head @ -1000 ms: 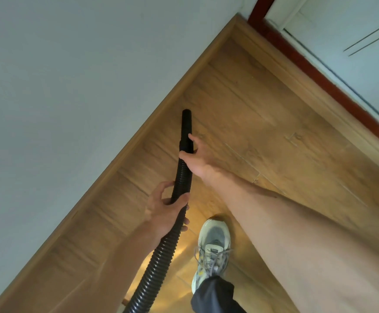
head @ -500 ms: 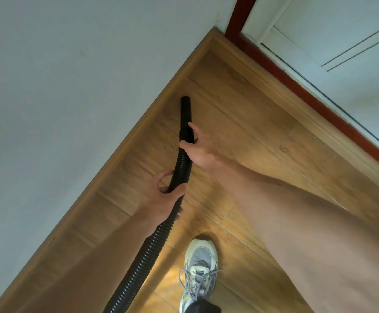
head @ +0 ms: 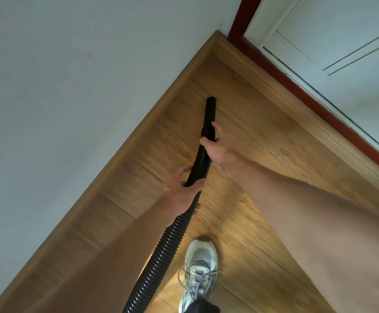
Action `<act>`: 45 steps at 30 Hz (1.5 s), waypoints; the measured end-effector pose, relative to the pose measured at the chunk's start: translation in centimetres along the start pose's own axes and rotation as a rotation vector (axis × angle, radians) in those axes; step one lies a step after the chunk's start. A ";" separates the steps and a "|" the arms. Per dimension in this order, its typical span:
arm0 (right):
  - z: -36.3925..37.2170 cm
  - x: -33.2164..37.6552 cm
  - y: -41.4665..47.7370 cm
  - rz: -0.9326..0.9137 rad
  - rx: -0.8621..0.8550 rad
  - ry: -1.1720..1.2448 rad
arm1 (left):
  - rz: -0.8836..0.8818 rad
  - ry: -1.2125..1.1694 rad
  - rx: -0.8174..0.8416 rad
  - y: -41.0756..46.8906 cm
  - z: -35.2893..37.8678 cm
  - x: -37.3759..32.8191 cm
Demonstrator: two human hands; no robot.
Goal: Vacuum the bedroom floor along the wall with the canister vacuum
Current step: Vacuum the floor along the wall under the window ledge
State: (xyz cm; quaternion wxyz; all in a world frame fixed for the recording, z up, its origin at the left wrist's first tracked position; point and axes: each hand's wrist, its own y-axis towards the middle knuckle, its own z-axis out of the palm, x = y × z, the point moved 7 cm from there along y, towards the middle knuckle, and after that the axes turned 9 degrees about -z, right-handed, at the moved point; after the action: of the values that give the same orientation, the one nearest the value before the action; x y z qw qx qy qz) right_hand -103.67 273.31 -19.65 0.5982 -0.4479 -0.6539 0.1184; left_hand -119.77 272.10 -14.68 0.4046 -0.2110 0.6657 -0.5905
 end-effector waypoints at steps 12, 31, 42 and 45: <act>10.2 1.8 -2.9 -0.068 0.135 -0.072 | -0.093 -0.115 -0.110 -2.8 -7.9 3.8; 18.0 -6.7 -14.8 0.062 0.112 0.045 | -0.188 -0.087 -0.177 -9.0 -13.1 16.8; 24.1 -7.2 -17.6 0.062 0.189 0.012 | -0.232 -0.094 -0.210 -11.6 -17.8 19.8; 22.4 -8.1 -17.7 0.072 0.141 -0.005 | -0.219 -0.067 -0.169 -11.3 -16.2 19.8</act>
State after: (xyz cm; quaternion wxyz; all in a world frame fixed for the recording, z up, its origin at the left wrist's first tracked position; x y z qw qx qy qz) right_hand -132.34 265.83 -18.60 0.6220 -0.4273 -0.6291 0.1868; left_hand -146.30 264.68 -9.99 0.3404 -0.3354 0.6721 -0.5656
